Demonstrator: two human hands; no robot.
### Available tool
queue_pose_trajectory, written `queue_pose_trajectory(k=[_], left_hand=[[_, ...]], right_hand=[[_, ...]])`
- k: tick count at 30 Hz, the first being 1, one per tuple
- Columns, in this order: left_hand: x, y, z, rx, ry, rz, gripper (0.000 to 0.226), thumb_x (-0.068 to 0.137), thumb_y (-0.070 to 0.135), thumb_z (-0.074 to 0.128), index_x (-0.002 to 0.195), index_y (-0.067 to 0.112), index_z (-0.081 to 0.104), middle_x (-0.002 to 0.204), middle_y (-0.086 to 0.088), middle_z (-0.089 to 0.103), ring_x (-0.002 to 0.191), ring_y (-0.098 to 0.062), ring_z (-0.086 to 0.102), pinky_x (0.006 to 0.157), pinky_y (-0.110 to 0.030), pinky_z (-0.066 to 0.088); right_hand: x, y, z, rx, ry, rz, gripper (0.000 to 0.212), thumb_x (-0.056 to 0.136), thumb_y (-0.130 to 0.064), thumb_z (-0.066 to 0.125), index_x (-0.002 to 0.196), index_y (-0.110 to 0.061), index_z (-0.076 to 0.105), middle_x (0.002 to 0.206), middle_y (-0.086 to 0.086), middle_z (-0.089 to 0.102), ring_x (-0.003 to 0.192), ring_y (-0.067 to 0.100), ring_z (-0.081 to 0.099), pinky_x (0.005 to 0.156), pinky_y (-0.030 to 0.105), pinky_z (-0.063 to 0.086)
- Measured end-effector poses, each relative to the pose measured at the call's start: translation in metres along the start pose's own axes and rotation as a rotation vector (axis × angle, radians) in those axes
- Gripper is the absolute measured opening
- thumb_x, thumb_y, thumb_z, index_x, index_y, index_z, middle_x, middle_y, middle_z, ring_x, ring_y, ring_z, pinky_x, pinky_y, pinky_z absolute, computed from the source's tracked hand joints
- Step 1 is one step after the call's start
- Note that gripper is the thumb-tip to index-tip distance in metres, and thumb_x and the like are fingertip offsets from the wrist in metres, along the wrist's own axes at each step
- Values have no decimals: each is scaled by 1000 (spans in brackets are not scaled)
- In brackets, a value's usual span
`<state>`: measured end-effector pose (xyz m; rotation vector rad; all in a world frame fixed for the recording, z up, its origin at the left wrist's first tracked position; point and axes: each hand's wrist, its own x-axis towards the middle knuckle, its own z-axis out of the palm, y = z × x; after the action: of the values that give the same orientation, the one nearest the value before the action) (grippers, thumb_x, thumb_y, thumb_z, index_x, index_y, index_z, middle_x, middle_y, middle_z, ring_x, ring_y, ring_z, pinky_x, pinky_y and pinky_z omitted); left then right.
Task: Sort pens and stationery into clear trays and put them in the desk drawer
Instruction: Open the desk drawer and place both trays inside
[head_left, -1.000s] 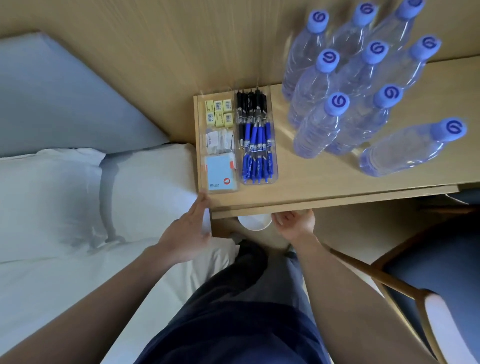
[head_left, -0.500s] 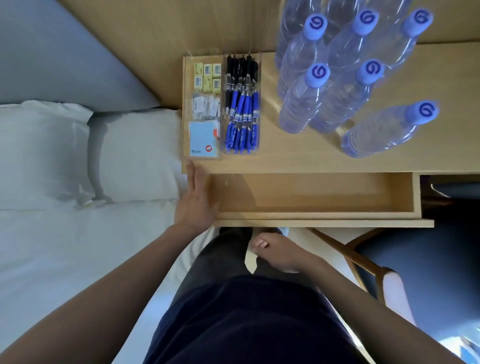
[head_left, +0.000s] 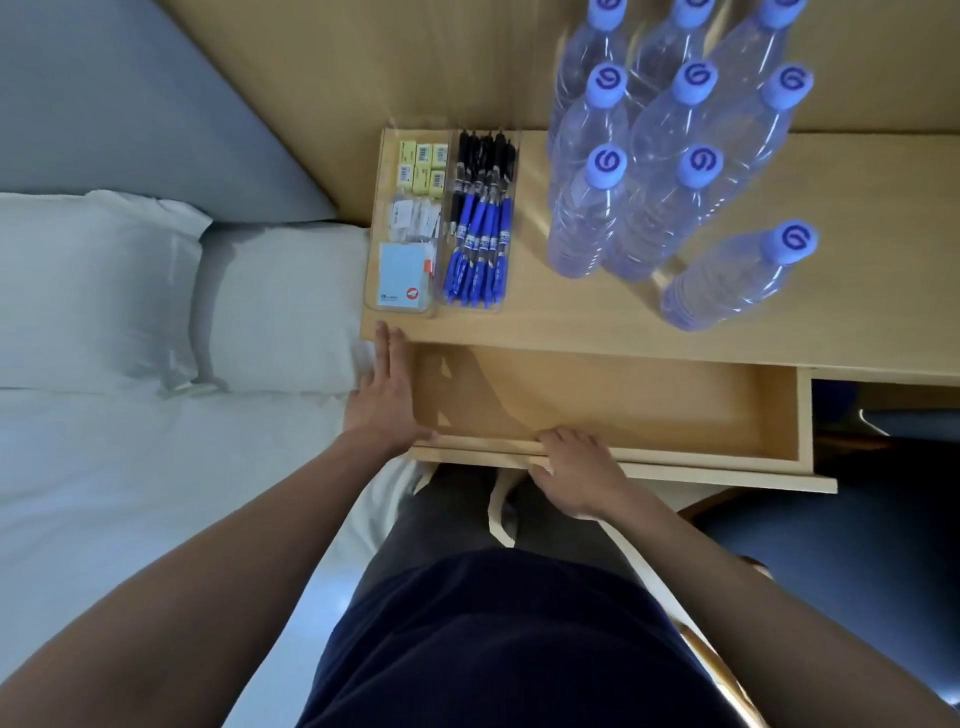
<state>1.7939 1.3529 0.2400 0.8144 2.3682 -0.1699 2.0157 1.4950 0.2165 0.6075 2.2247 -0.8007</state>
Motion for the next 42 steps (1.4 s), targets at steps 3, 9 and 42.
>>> queue_pose_trajectory(k=[3, 9, 42], left_hand=[[-2, 4, -2, 48, -16, -5, 161, 54, 50, 94, 153, 14, -27, 160, -6, -38, 136, -40, 42, 99, -53, 49], [-3, 8, -1, 123, -28, 27, 175, 41, 50, 98, 149, 10, -34, 154, -14, -44, 129, -43, 49, 93, -50, 51], [7, -45, 4, -162, 17, 306, 139, 73, 54, 81, 154, 22, -27, 156, 2, -45, 115, -32, 59, 79, -37, 53]], right_hand=[[2, 2, -3, 53, -40, -10, 48, 103, -42, 38, 141, -17, 49, 136, 7, 54, 127, 30, 50, 101, 41, 41], [21, -14, -44, 133, -169, 42, 32, 97, -29, 46, 93, -4, 66, 104, 14, 69, 92, 32, 63, 73, 34, 47], [13, -64, -70, 1095, 745, 317, 23, 96, 6, 50, 90, -17, 53, 100, 2, 59, 62, 15, 74, 71, 35, 63]])
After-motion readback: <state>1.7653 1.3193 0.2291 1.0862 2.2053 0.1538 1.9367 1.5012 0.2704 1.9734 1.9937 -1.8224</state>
